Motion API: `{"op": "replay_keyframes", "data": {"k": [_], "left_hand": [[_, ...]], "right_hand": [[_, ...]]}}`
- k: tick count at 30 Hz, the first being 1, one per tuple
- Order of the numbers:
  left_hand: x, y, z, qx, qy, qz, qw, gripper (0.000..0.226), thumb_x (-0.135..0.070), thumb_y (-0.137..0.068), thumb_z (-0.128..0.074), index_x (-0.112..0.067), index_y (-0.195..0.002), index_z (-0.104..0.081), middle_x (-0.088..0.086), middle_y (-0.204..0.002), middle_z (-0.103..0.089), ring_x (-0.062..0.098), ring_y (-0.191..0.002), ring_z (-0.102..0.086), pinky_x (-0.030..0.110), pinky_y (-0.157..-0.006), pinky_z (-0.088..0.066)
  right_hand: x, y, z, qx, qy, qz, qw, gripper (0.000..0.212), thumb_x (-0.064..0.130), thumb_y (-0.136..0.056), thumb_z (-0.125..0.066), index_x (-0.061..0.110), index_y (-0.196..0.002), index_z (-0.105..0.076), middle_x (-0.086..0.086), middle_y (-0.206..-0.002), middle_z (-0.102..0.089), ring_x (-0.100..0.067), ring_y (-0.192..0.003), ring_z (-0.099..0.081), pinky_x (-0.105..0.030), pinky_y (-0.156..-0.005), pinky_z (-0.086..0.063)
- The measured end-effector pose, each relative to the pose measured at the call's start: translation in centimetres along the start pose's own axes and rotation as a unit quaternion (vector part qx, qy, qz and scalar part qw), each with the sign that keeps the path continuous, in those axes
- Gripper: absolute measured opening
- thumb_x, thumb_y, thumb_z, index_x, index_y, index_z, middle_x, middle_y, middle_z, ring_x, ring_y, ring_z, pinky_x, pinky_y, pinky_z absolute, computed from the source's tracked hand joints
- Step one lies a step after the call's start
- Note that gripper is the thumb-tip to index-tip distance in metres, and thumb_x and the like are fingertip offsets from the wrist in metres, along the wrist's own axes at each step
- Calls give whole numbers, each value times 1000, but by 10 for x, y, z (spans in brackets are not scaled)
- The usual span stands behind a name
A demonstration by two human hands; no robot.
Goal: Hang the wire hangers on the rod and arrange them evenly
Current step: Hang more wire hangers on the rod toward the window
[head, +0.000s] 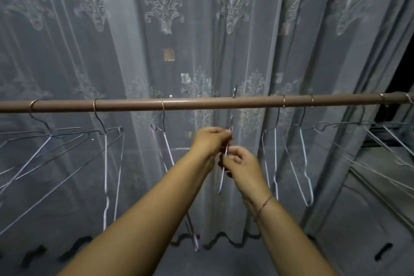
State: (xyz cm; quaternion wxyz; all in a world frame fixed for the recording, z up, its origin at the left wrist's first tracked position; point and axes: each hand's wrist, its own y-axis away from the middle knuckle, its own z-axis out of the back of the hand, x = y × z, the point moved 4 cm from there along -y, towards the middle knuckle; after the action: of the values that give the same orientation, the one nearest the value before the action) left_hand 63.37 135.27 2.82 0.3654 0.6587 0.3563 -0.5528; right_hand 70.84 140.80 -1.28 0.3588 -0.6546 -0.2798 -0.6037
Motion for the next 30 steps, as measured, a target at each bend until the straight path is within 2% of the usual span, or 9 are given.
{"op": "replay_keyframes", "data": {"k": [4, 10, 15, 18, 21, 22, 25, 27, 30], "left_hand": [[-9, -7, -4, -20, 24, 5, 1000, 20, 4, -84, -57, -9, -70, -61, 1, -41, -57, 7, -36, -52, 9, -33, -36], [19, -10, -4, -13, 20, 55, 998, 16, -2, -85, -59, -8, -71, -62, -4, -35, -56, 8, -36, -50, 10, -35, -34], [39, -2, 6, -23, -8, 66, 998, 17, -2, -83, -61, -11, -68, -61, -5, -33, -55, 12, -51, -50, 14, -43, -35], [47, 9, 13, 7, -41, 54, 998, 20, 1, -84, -60, -10, -67, -59, -5, -32, -54, 3, -36, -52, 10, -39, -39], [57, 18, 24, 25, -77, 39, 996, 22, 4, -85, -60, -8, -66, -59, -7, -34, -55, -1, -30, -48, 7, -37, -39], [60, 20, 29, 23, -97, 33, 994, 22, 3, -84, -61, -9, -66, -60, -7, -37, -56, -1, -33, -48, 7, -38, -39], [68, 21, 41, 16, -147, 21, 989, 15, 1, -84, -62, -7, -72, -65, -2, -52, -58, 9, -53, -47, 13, -53, -42], [69, 23, 46, 19, -172, 9, 985, 8, -1, -85, -62, -4, -84, -69, 0, -63, -57, 9, -59, -47, 19, -63, -42], [69, 27, 48, 38, -195, -10, 980, 9, -4, -86, -62, -8, -84, -69, -2, -68, -60, 8, -66, -51, 25, -74, -43]], "right_hand": [[14, -11, 9, -2, -2, 33, 999, 14, 5, -86, -56, 17, -82, -62, -2, -67, -62, -7, -63, -60, -10, -57, -45], [-13, 3, 18, 13, 18, 8, 1000, 21, 4, -85, -58, 22, -77, -64, 2, -59, -60, -14, -66, -59, -27, -73, -49], [-33, 26, 22, 25, 32, -15, 999, 11, 12, -85, -60, 22, -83, -66, 1, -75, -66, -10, -74, -62, -23, -75, -49], [-37, 30, 29, -15, 48, -13, 999, 10, 19, -89, -56, 22, -95, -63, 6, -88, -65, -8, -85, -60, -19, -77, -47], [-36, 25, 32, -46, 71, 6, 996, 19, 12, -90, -54, 16, -108, -59, 4, -99, -62, -4, -87, -56, -8, -74, -47], [-37, 22, 32, -51, 87, 10, 995, 23, 11, -89, -54, 15, -111, -58, 1, -106, -60, -6, -92, -56, -9, -79, -47], [-39, 20, 34, -49, 180, 17, 982, 30, 12, -87, -56, 20, -116, -56, 2, -119, -49, -14, -115, -48, -32, -103, -41], [-37, 23, 36, -50, 247, 41, 967, 33, 13, -86, -57, 21, -118, -54, 3, -120, -47, -17, -120, -43, -35, -107, -36], [-36, 29, 41, -38, 332, 51, 941, 31, 15, -86, -56, 21, -117, -54, 1, -123, -51, -18, -121, -41, -34, -106, -34]]}}
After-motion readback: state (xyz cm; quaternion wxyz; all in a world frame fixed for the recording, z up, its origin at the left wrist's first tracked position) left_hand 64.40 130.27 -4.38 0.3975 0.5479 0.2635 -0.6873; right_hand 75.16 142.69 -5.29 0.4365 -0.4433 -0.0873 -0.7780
